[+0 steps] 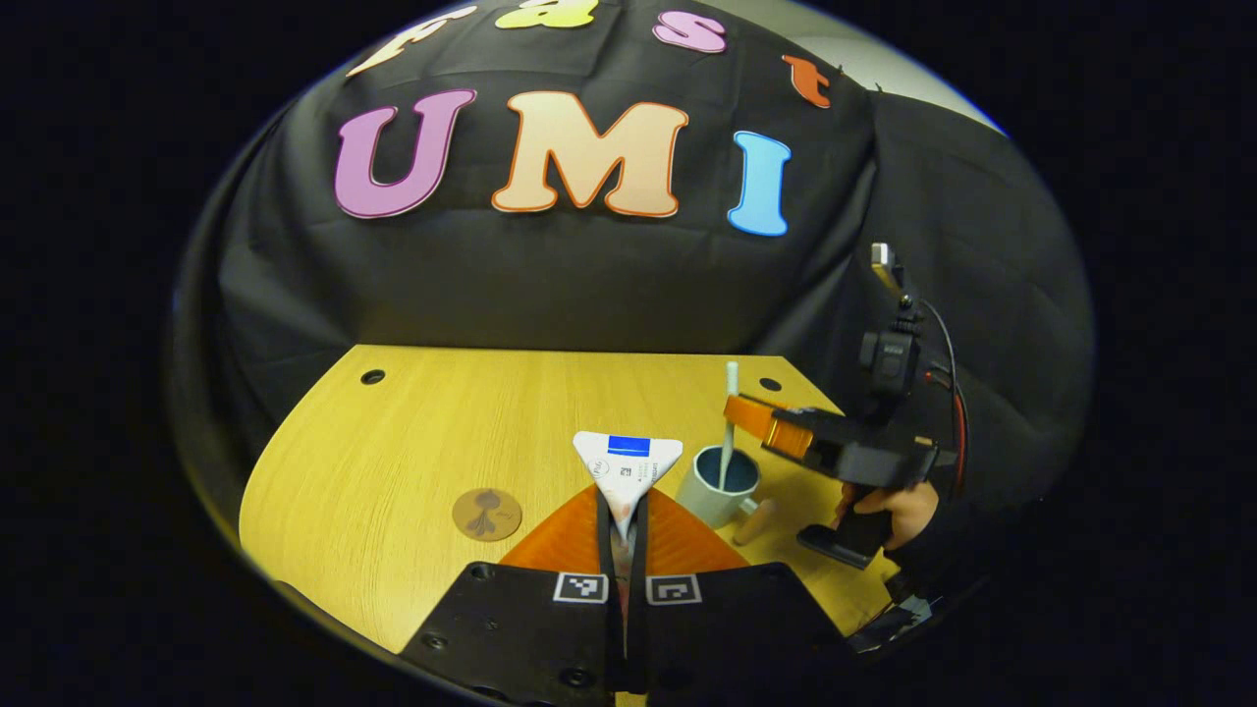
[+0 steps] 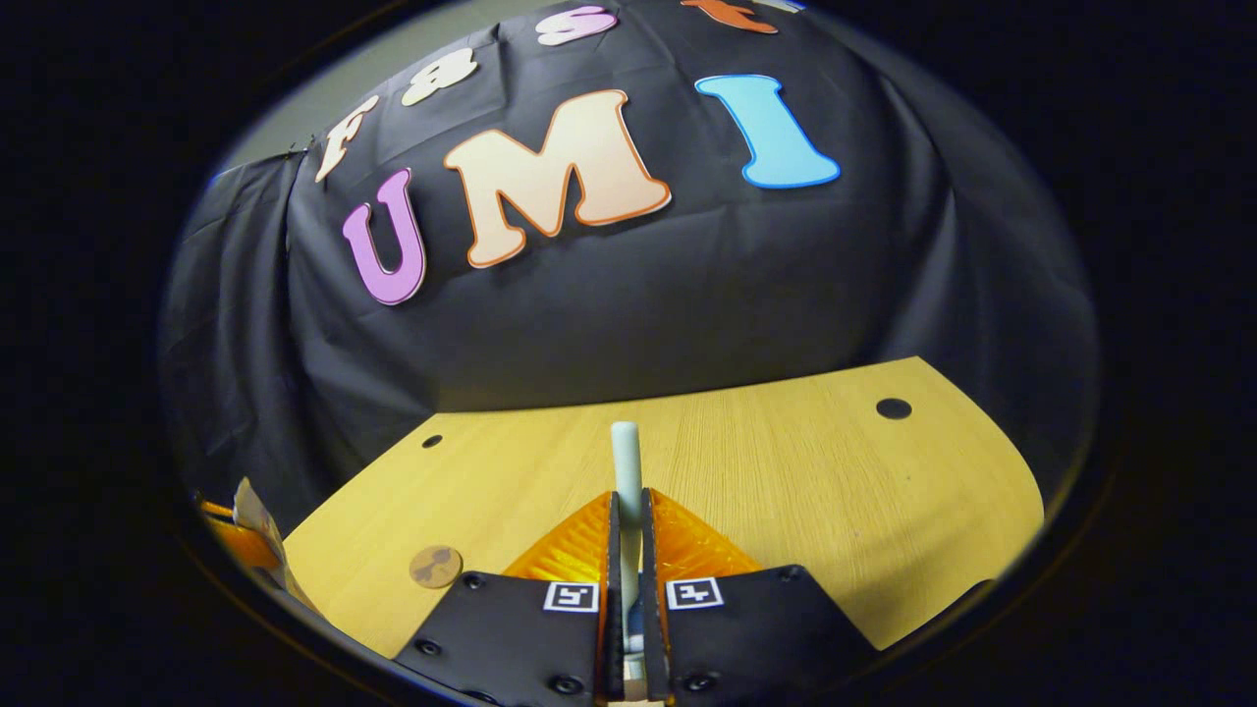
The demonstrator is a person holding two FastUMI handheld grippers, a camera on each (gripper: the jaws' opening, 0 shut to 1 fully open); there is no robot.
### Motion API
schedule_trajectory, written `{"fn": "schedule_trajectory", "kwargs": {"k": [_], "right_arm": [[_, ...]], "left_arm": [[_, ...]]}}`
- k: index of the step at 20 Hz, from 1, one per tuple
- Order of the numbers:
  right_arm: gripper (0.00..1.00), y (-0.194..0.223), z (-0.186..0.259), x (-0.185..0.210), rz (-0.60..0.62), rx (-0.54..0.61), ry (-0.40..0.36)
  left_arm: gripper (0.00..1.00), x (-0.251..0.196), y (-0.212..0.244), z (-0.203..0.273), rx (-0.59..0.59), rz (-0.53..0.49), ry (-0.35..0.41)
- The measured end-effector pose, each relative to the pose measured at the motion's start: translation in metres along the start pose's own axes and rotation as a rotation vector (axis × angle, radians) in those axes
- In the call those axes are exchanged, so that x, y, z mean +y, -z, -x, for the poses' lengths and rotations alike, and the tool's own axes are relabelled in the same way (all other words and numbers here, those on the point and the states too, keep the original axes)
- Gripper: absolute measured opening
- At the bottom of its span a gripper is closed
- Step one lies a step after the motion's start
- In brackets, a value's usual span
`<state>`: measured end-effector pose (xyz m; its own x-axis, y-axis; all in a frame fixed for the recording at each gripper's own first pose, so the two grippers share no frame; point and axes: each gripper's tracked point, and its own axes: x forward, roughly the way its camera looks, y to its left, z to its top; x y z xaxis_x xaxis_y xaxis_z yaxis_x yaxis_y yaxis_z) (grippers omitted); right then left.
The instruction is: Put the toothbrush and toothpaste on the desktop into the cup, then pick up the cup and place it on the coaster on the desktop.
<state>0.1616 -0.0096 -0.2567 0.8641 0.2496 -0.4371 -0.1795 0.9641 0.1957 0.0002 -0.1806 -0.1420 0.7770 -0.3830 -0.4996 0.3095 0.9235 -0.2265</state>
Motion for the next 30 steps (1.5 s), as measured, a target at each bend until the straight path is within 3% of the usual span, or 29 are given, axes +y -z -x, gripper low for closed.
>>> {"fn": "schedule_trajectory", "kwargs": {"k": [2,3,4,6,7,10,12,19,24,30], "right_arm": [[0.14,0.01,0.016,-0.003,-0.006,0.022,-0.019],[0.31,0.013,0.022,-0.004,-0.006,0.035,-0.023],[0.37,0.014,0.028,-0.006,-0.004,0.039,-0.026],[0.6,0.014,0.046,-0.012,-0.001,0.039,-0.026],[0.82,0.016,0.055,-0.018,0.001,0.038,-0.019],[0.83,0.025,0.086,-0.036,-0.013,0.052,0.001],[0.95,0.036,0.106,-0.048,-0.028,0.08,0.017],[0.95,0.07,0.148,-0.083,-0.027,0.161,0.073],[0.95,0.076,0.159,-0.094,-0.031,0.184,0.084],[0.95,0.079,0.16,-0.098,-0.028,0.211,0.08]], "left_arm": [[0.0,-0.008,-0.009,-0.01,-0.012,-0.003,0.023],[0.0,-0.013,-0.012,-0.016,-0.017,-0.002,0.038],[0.0,-0.017,-0.015,-0.021,-0.021,-0.002,0.051],[0.0,-0.025,-0.02,-0.03,-0.037,-0.005,0.075],[0.0,-0.03,-0.024,-0.036,-0.049,-0.003,0.089],[0.0,-0.046,-0.033,-0.059,-0.079,0.029,0.14],[0.0,-0.057,-0.041,-0.076,-0.102,0.044,0.171],[0.0,-0.089,-0.062,-0.122,-0.184,0.08,0.229],[0.0,-0.091,-0.053,-0.155,-0.191,0.145,0.194],[0.01,-0.088,-0.027,-0.175,-0.193,0.14,0.107]]}}
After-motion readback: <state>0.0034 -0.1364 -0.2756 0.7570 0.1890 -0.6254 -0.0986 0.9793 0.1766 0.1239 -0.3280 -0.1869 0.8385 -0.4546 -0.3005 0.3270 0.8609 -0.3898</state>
